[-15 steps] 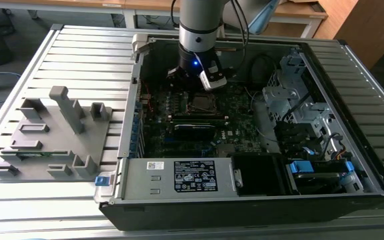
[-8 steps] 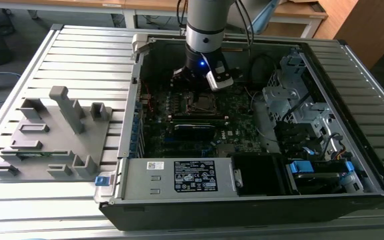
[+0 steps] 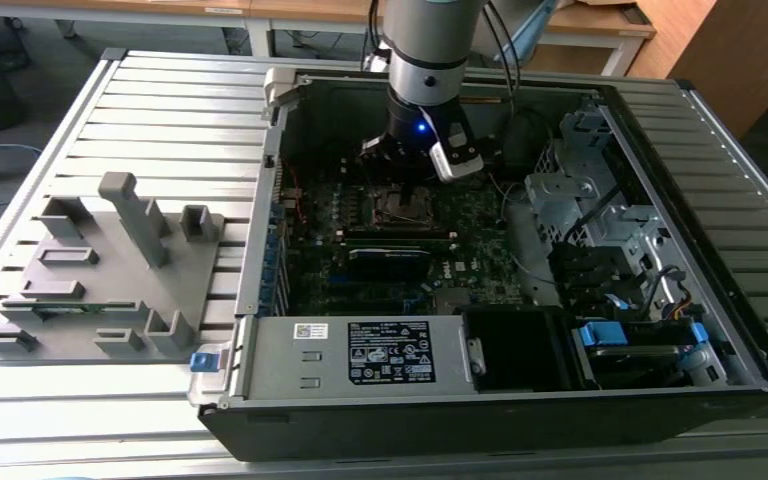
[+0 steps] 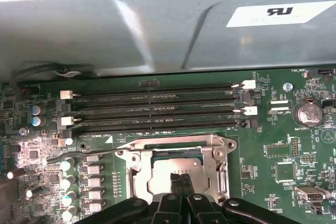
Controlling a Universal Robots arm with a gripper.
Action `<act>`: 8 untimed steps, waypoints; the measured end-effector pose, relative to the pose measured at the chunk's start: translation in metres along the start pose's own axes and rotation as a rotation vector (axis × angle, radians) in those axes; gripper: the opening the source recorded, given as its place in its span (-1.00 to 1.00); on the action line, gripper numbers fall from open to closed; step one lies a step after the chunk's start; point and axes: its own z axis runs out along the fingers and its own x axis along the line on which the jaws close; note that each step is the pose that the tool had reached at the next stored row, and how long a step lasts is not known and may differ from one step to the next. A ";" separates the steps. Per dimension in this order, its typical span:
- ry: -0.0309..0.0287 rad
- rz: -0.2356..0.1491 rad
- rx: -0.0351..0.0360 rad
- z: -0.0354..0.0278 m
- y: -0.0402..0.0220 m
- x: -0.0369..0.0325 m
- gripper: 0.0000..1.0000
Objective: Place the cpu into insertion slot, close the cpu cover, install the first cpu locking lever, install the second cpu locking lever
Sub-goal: 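Close the cpu cover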
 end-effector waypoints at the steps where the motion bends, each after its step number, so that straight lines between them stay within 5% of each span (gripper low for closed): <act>1: 0.0001 0.000 0.0003 -0.0001 0.0000 0.0000 -0.79; 8: -0.0002 0.000 0.0003 -0.0028 0.0002 0.0000 -0.79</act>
